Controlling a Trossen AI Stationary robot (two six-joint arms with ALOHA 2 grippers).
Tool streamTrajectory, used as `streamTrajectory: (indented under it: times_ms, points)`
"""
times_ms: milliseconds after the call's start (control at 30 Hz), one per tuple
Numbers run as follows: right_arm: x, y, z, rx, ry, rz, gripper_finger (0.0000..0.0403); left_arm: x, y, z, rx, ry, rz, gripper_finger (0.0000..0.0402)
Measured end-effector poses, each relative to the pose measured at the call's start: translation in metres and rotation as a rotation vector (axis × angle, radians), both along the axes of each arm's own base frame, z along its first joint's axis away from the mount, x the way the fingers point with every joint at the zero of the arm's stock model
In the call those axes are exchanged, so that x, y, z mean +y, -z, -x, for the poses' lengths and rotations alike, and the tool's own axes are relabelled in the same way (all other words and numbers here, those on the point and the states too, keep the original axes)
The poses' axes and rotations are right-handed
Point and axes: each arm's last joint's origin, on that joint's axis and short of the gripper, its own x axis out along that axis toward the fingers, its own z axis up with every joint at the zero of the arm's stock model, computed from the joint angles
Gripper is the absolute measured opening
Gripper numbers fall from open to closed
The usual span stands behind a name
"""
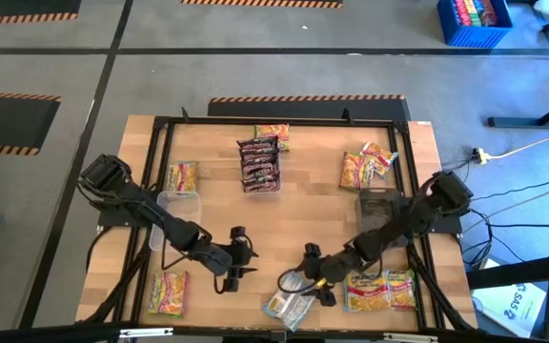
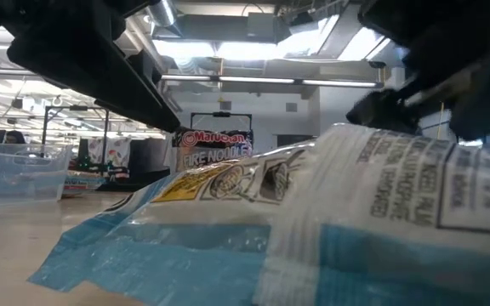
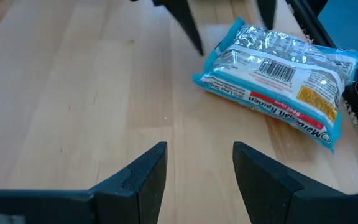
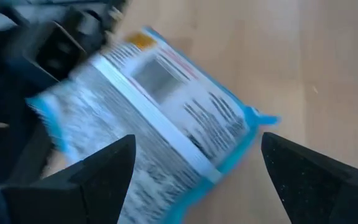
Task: Sort Maruchan noodles
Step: Put the blue noodle pack into the black bin
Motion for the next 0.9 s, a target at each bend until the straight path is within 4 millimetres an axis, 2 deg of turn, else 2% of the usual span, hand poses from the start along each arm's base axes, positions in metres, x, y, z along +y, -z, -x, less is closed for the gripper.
streamTrajectory:
  times_ms: [400, 667, 767, 900]
  points:
    - [-0.016, 0.007, -0.003, -0.052, 0.147, 0.291, 0.0333, 0.008, -0.001, -0.005, -0.009, -0.032, 0.001, 0.0176]
    - [-0.035, 0.0, -0.003, -0.09, 0.401, 0.507, 0.0333, 0.008, -0.001, -0.005, -0.01, -0.034, 0.002, 0.0176]
    - [-0.033, -0.015, -0.002, -0.115, 0.385, 0.461, 0.0333, 0.008, -0.001, -0.005, -0.01, -0.034, 0.001, 0.0176]
    - [-0.021, -0.034, 0.0, -0.086, 0.195, 0.258, 0.0333, 0.008, -0.001, -0.005, -0.011, -0.035, 0.0, 0.0176]
